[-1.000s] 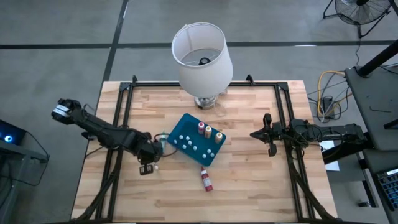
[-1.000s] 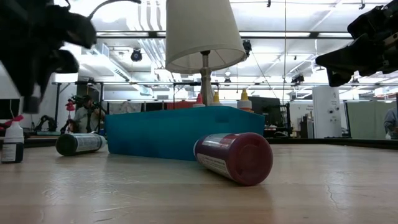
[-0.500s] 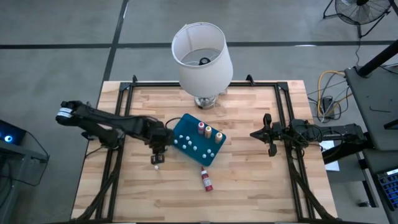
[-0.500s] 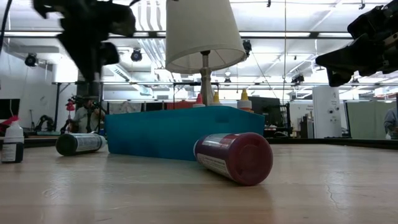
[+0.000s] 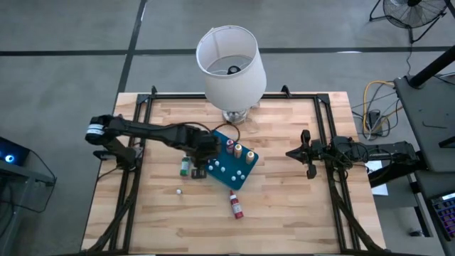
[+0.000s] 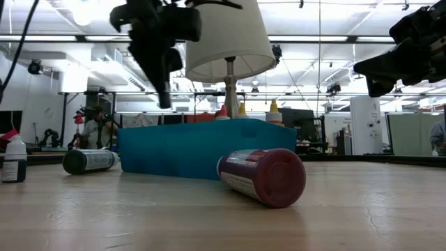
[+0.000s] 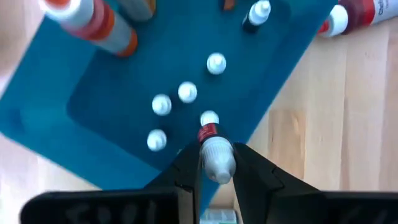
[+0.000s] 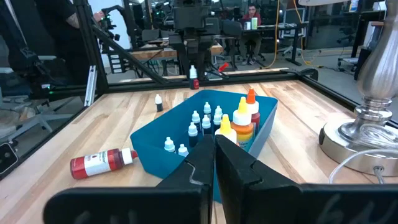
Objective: Pick & Place food coloring
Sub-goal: Put the small red food coloring bottle into the blue container
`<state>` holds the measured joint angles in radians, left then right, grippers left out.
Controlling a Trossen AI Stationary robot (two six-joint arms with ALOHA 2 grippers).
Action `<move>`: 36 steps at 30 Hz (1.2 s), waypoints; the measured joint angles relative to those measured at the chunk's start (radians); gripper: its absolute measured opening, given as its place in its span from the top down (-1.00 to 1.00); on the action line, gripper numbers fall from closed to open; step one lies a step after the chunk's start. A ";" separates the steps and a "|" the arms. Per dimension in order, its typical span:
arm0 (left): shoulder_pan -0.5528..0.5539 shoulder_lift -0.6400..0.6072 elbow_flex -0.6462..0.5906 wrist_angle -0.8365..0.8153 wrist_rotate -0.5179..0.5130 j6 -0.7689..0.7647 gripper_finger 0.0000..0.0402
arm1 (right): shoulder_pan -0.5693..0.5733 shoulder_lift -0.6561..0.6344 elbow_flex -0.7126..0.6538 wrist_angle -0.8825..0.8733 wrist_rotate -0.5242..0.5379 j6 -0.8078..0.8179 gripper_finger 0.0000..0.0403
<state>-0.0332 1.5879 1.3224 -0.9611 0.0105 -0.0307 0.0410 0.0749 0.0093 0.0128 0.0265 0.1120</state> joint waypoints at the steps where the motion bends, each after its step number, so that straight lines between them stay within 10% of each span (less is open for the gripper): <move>1: 0.002 0.017 0.019 -0.002 0.000 0.014 0.77 | 0.000 0.000 0.000 0.000 0.000 0.000 0.96; 36: 0.014 0.283 0.272 0.073 0.058 0.138 0.77 | 0.000 0.000 0.000 0.000 0.000 0.000 0.96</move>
<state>-0.0189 1.8709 1.5948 -0.8886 0.0681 0.1074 0.0410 0.0753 0.0093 0.0128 0.0263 0.1120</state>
